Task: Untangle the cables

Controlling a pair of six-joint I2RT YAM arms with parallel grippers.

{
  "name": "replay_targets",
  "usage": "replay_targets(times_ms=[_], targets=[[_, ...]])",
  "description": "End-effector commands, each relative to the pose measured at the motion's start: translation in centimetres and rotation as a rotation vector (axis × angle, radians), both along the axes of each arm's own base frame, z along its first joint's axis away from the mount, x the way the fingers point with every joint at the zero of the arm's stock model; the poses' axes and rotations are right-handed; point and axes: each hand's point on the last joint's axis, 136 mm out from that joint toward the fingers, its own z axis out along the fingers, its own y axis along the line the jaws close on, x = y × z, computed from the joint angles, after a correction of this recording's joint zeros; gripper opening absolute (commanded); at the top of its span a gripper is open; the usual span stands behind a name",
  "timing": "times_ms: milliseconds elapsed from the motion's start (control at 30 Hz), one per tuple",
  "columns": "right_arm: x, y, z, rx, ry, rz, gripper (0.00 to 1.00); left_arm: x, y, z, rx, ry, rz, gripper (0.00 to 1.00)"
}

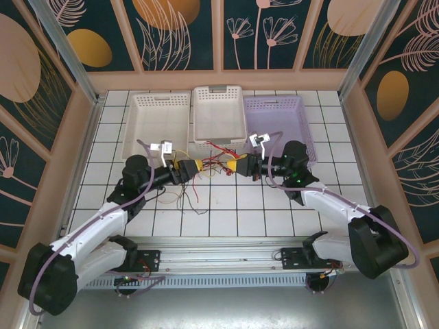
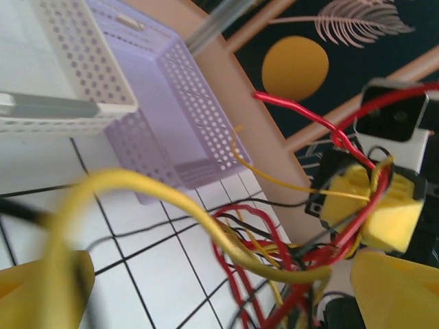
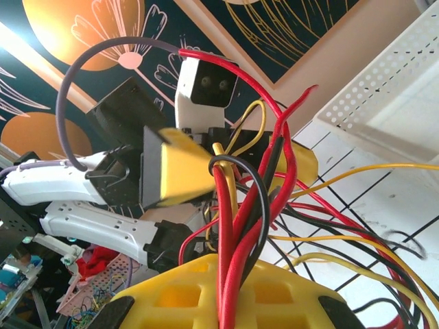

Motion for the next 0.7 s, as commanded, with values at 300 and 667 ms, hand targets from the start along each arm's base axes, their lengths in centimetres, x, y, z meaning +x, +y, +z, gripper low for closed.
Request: replay_targets(times_ms=[300, 667], targets=[[1.5, -1.6, 2.8, 0.064, -0.031, -0.131, 0.0, -2.5, -3.7, 1.3, 0.002, -0.14, -0.146, 0.83], [0.4, -2.2, 3.9, 0.124, -0.012, -0.113, 0.0, -2.9, -3.5, -0.7, 0.034, -0.121, -0.143, 0.39]])
